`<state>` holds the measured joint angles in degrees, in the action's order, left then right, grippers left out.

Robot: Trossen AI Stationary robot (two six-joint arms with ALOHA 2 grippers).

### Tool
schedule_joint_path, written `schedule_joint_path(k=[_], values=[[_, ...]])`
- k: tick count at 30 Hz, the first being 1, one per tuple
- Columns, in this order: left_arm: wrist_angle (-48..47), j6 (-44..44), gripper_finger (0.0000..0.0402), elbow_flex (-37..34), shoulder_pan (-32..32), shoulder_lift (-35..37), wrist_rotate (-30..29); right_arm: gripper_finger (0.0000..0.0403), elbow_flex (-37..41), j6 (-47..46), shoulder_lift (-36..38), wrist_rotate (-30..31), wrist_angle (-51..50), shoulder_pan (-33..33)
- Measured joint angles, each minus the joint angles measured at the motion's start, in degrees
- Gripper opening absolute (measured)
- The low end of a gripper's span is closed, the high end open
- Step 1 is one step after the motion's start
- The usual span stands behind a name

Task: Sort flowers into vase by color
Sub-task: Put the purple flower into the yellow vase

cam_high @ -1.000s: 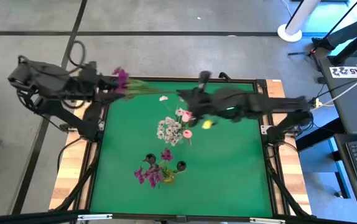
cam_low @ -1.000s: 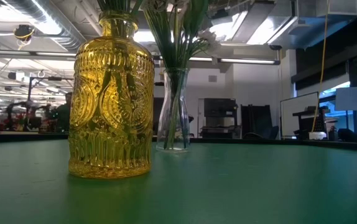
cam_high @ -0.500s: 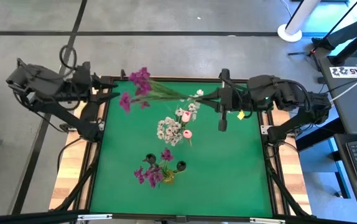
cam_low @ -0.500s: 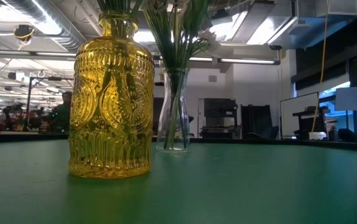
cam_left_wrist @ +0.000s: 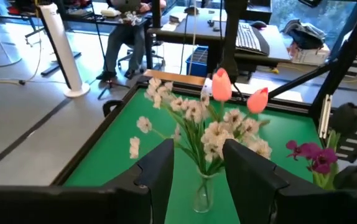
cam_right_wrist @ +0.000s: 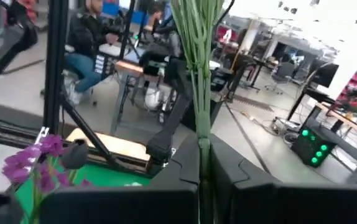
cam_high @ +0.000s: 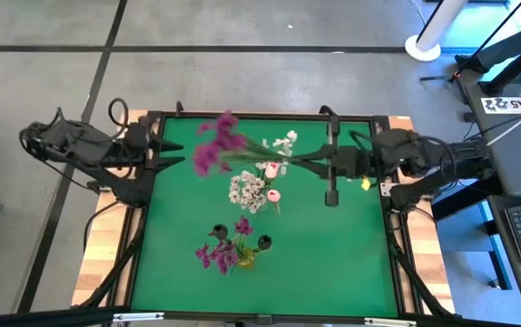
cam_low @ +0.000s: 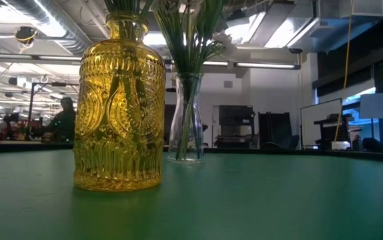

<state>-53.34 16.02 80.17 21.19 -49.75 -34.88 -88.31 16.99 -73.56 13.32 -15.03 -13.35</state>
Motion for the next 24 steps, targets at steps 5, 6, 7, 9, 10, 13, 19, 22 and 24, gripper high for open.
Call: schedule_joint_path(k=[5,6,7,9,10,13,19,22,24], values=[[4.41,-0.03,0.0137,-6.68,0.00,2.35,0.06,0.0007,16.26,-1.21,9.38,-1.47,17.13,-0.14],[5.12,-0.05,0.0137,-7.51,0.00,2.61,0.07,0.0007,19.68,-1.76,11.10,-2.43,21.82,-0.13],[5.74,-0.05,0.0137,-8.18,0.00,2.71,0.09,0.0007,23.30,-2.61,12.77,-3.36,26.19,-0.13],[7.29,-0.07,0.0137,-9.04,0.00,2.77,0.05,0.0007,30.53,-4.51,14.60,-4.82,36.67,-0.12],[7.95,-0.07,0.0137,-9.35,0.00,2.77,0.05,0.0007,33.91,-5.07,15.05,-5.35,42.11,-0.14],[10.09,-0.14,0.0137,-10.09,0.00,2.76,0.06,0.0007,42.96,-6.65,14.44,-7.29,57.08,-0.18],[11.62,-0.10,0.0137,-10.48,0.00,2.51,0.84,0.0010,53.17,-11.27,8.11,-11.37,79.43,-0.17],[15.95,-0.21,0.0137,-10.48,0.00,1.79,4.96,0.0013,53.48,-12.36,3.83,-11.45,84.37,-0.19],[20.69,-2.13,0.0137,-10.48,0.01,0.60,7.98,0.0012,52.73,-12.65,0.64,-11.43,86.28,-0.17]])
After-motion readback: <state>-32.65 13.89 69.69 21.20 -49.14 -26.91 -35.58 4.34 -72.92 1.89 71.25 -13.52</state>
